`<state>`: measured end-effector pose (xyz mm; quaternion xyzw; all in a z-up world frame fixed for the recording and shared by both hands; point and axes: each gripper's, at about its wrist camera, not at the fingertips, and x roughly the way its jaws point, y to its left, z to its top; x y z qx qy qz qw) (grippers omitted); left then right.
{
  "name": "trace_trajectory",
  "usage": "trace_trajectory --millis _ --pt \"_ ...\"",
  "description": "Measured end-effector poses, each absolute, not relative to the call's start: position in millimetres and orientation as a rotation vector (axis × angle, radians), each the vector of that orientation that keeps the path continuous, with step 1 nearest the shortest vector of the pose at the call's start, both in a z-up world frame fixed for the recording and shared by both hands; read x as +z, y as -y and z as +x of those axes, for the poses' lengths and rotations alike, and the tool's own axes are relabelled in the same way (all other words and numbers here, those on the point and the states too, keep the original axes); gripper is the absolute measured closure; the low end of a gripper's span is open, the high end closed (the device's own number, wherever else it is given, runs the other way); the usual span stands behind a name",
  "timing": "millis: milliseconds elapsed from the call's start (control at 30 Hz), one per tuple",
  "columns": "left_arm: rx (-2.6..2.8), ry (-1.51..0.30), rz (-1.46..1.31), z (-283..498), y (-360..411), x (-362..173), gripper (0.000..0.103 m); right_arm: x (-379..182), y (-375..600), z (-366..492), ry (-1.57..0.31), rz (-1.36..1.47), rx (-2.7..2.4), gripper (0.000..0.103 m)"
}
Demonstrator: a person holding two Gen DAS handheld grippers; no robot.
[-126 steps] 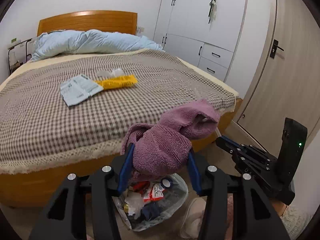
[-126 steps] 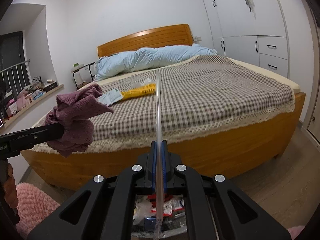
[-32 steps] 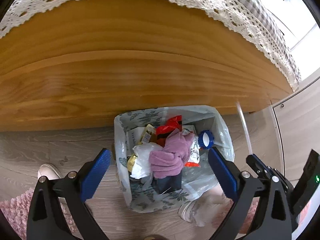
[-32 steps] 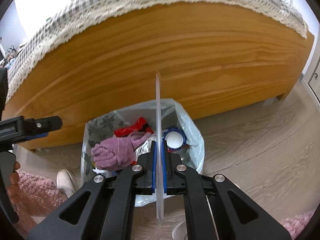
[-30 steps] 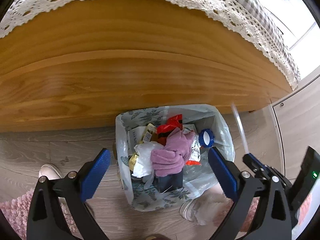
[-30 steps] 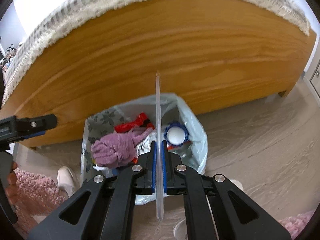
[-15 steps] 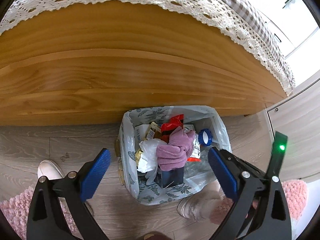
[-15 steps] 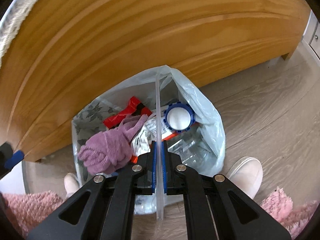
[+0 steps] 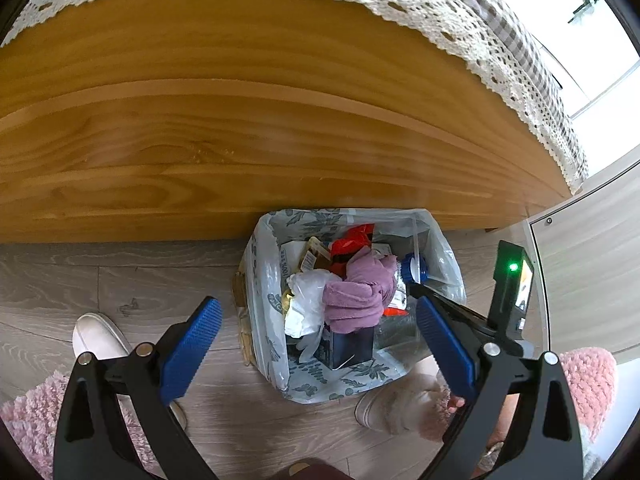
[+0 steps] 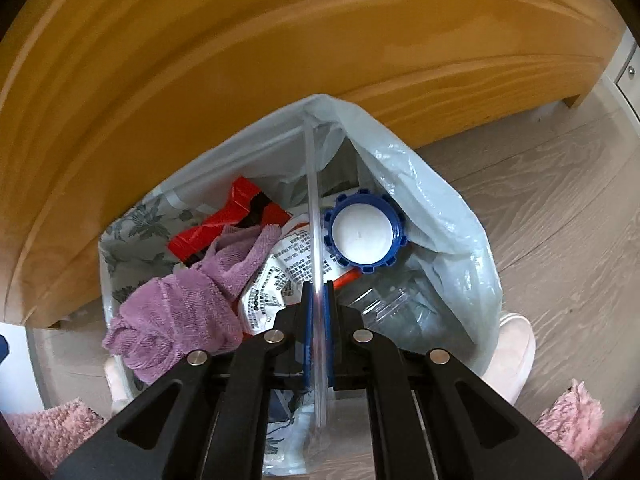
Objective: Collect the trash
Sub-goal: 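Lower the straw into the bin and open the right tool, then raise both open tools from the bin up over the bed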
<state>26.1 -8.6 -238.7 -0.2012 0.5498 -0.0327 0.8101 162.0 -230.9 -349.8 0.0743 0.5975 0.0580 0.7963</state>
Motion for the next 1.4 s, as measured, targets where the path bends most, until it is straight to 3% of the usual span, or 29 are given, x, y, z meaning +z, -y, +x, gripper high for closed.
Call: trace_trajectory --millis 733,833,933,1067,1133,1300,1400 --pt "-0.091 -1.216 -0.343 32 30 -250 0.008 -373 233 168 -1.309 0.106 0.091 0.094" --pt "-0.088 -1.209 -0.316 32 33 -250 0.008 -372 230 164 -1.311 0.091 0.106 0.066" --pt "-0.075 -1.210 -0.298 33 33 -253 0.008 -365 228 159 -1.293 0.054 0.092 0.049" --pt "-0.059 -1.212 -0.292 34 33 -255 0.008 -357 233 154 -1.273 0.062 0.091 0.041" --pt "-0.054 -1.208 -0.287 34 33 -255 0.008 -352 232 150 -1.256 0.065 0.099 0.031" --pt "-0.050 -1.195 -0.286 35 33 -253 0.008 -337 227 138 -1.218 0.050 0.135 0.017" --pt "-0.055 -1.185 -0.292 33 33 -249 0.008 -329 225 133 -1.199 0.035 0.152 0.013"
